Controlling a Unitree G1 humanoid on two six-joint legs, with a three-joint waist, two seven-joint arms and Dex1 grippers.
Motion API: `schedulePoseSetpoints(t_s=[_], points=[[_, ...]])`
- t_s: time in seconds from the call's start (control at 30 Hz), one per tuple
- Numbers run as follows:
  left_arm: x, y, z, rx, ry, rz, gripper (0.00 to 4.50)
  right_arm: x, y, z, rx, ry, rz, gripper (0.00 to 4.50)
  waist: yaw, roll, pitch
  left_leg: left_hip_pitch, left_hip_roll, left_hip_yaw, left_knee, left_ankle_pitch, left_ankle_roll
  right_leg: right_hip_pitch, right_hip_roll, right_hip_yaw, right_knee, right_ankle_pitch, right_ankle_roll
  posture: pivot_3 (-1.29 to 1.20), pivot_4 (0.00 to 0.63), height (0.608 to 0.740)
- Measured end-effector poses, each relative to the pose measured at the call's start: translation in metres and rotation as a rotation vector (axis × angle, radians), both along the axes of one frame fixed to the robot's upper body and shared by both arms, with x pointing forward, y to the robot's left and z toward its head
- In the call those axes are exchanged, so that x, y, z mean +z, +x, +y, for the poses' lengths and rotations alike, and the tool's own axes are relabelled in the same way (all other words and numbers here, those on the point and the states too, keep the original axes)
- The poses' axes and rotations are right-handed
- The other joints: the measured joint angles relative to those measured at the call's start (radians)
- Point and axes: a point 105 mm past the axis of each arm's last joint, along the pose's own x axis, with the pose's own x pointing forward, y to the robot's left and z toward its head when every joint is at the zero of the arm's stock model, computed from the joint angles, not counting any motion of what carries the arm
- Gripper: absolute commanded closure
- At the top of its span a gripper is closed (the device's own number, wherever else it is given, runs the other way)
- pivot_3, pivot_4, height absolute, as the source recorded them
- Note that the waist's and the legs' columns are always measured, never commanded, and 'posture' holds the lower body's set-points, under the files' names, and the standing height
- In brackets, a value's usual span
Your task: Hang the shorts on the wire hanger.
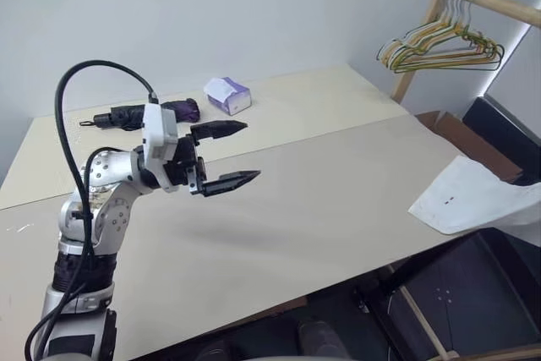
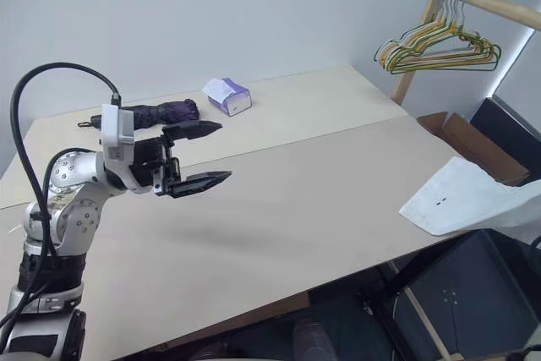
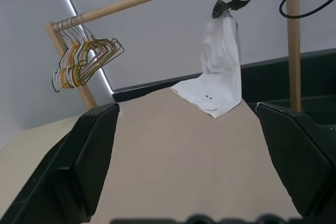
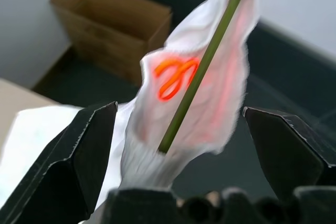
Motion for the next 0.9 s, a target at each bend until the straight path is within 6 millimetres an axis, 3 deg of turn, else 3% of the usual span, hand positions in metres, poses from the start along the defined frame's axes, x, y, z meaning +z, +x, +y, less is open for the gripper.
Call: schedulePoseSetpoints(t_s=[0.1, 0.3, 0.47, 0.53, 0.6, 0.73, 0.9], points=[[0.001, -0.001, -0.001, -0.009, -0.007, -0.005, 0.0, 0.012, 0.013, 0.015, -0.043, -0.139, 0.042, 0.03, 0.003, 0.0, 0.0, 0.0, 0.001, 0.0, 0.0, 0.0, 0.0, 0.0, 0.001, 0.001, 0.0, 0.002, 0.004, -0.16, 0.0, 0.74], [0.001, -0.001, -0.001, -0.009, -0.019, -0.008, 0.0, 0.012, 0.02, 0.059, -0.068, -0.343, 0.082, 0.03, 0.031, 0.001, -0.001, -0.002, 0.0, 0.0, 0.001, 0.0, 0.0, -0.002, 0.001, 0.001, 0.002, 0.003, 0.005, -0.16, 0.0, 0.74], [0.003, 0.003, 0.004, 0.035, -0.044, -0.001, 0.0, 0.053, 0.006, 0.1, -0.127, -0.574, -0.052, 0.03, 0.055, 0.002, -0.001, -0.004, 0.001, 0.0, 0.002, 0.0, 0.0, -0.005, 0.001, 0.001, 0.002, 0.003, 0.005, -0.14, 0.0, 0.74], [0.005, 0.004, 0.007, 0.051, -0.074, 0.007, 0.0, 0.065, 0.013, 0.13, -0.06, -0.65, -0.133, 0.03, 0.053, 0.002, -0.001, -0.003, 0.001, 0.001, 0.002, 0.0, 0.0, -0.005, 0.002, 0.001, 0.002, 0.003, 0.006, -0.13, 0.0, 0.74], [0.007, 0.005, 0.009, 0.067, -0.098, 0.012, 0.0, 0.066, 0.027, 0.16, 0.04, -0.693, -0.173, 0.03, 0.05, 0.001, -0.002, -0.002, 0.001, 0.001, 0.002, 0.0, 0.0, -0.004, 0.002, 0.002, 0.002, 0.003, 0.006, -0.12, 0.0, 0.74], [-0.002, 0.005, 0.014, 0.106, -0.103, 0.044, 0.0, 0.041, 0.067, 0.224, 0.333, -0.703, -0.169, 0.03, 0.054, 0.0, -0.002, -0.002, 0.001, 0.001, 0.002, 0.001, 0.001, -0.003, 0.002, 0.001, 0.002, 0.004, 0.006, -0.07, 0.0, 0.74], [-0.015, 0.006, 0.028, 0.2, -0.071, 0.078, 0.0, 0.018, 0.095, 0.298, 0.705, -0.764, -0.169, 0.03, 0.081, -0.002, -0.001, -0.007, 0.0, 0.0, 0.001, 0.001, 0.001, -0.008, 0.002, 0.001, 0.002, 0.007, 0.001, 0.02, 0.0, 0.74]])
